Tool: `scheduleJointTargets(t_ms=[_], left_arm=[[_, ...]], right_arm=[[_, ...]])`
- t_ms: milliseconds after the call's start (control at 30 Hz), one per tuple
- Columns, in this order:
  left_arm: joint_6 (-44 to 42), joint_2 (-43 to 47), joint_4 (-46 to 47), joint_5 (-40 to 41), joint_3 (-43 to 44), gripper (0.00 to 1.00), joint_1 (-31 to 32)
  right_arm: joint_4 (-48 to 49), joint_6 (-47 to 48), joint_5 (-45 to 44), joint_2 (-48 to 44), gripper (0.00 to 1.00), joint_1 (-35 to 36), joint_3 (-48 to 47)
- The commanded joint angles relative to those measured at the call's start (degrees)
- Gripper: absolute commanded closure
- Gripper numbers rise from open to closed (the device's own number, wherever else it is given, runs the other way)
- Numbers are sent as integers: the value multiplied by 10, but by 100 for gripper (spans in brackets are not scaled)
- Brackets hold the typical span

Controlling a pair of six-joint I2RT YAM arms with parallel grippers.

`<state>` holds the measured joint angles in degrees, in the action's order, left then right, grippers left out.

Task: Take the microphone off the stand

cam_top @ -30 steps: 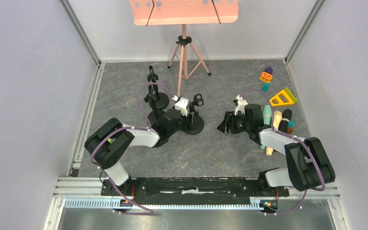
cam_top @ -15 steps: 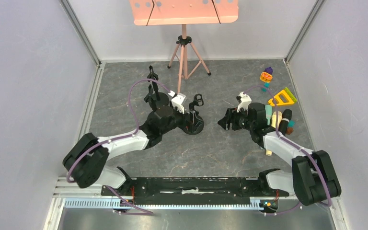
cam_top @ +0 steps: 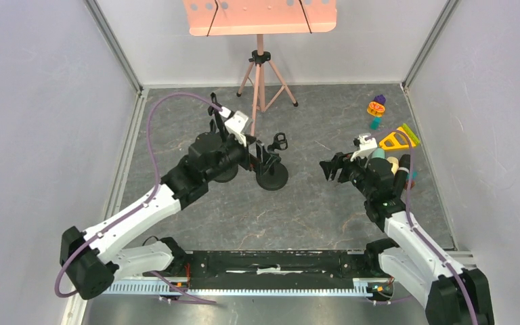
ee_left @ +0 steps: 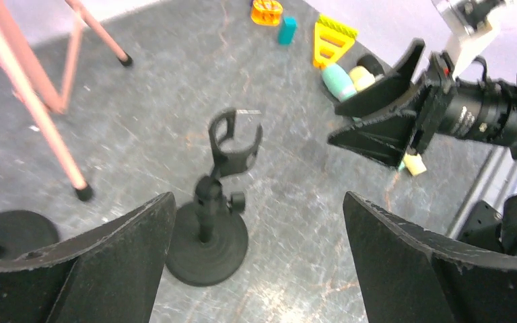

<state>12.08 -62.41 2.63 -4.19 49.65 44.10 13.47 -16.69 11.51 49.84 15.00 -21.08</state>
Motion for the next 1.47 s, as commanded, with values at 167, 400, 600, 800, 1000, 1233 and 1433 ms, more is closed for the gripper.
scheduleJointTargets(t_ms=[167,400,600,800,1000,1233,1433], left_arm=[[-39,39,-99,40,83,0,-111],[41,104,-137,105,44,0,-268],[106,121,-167,87,-1,0,-408],[157,135,-222,133,-8,0,-470],[179,148,-286,169,17,0,-470],[199,157,-280,167,-6,0,-469],[200,156,-269,161,-6,0,-468]], right_arm=[[-9,41,-98,-71,25,2,-24],[-85,94,-198,-49,15,2,-124],[-164,127,-251,19,9,2,-214],[-185,128,-268,53,6,1,-271],[-197,127,-220,76,3,1,-297],[-223,98,-251,78,2,1,-260],[-223,100,-271,61,2,1,-243]])
